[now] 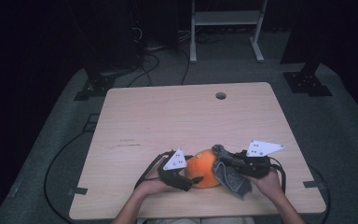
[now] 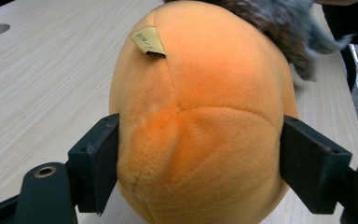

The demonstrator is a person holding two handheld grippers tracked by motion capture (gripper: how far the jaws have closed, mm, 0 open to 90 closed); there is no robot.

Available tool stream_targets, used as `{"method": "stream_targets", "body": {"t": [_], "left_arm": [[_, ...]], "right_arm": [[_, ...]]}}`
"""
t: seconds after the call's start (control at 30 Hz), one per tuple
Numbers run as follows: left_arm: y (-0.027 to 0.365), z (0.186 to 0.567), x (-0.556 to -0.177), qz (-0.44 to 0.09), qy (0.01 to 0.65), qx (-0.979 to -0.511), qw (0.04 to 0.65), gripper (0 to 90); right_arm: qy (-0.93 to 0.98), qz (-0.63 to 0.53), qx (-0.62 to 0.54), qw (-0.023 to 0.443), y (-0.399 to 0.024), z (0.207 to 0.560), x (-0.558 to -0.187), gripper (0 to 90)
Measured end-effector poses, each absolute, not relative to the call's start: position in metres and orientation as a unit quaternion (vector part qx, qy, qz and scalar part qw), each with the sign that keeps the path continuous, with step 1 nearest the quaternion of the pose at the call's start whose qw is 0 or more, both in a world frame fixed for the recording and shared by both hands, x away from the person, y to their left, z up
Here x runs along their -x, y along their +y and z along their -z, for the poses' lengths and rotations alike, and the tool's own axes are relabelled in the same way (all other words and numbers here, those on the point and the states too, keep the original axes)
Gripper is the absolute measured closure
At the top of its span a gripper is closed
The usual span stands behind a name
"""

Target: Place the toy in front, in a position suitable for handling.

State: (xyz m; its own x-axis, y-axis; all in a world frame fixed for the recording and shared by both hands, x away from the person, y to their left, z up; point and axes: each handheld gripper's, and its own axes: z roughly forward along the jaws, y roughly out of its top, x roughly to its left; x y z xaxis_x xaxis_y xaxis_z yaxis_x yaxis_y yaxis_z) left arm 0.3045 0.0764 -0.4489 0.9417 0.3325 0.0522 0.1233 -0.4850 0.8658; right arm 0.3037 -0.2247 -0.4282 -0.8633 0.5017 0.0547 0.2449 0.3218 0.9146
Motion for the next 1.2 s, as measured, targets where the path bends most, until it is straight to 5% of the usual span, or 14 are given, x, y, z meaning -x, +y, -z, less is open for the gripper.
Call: {"method": "stream_targets", "body": {"t": [0.13,0.37,0.67,0.9,1.2], "left_arm": [[0.076,0.450,-0.306,-0.108,0.138,-0.852,0.493,19.6],[0.080,0.451,-0.308,-0.102,0.141,-0.851,0.495,16.1],[0.083,0.447,-0.310,-0.097,0.146,-0.853,0.492,27.8],[0.084,0.449,-0.311,-0.096,0.146,-0.850,0.497,27.3],[0.086,0.449,-0.315,-0.094,0.166,-0.844,0.502,26.3]], "right_arm": [[0.802,-0.521,-0.277,0.094,-0.241,0.443,-0.313,74.8],[0.804,-0.521,-0.261,0.119,-0.238,0.434,-0.299,74.7],[0.810,-0.529,-0.226,0.113,-0.226,0.431,-0.292,74.6],[0.821,-0.479,-0.292,0.104,-0.245,0.444,-0.308,73.6],[0.812,-0.536,-0.202,0.110,-0.220,0.423,-0.287,73.3]]}}
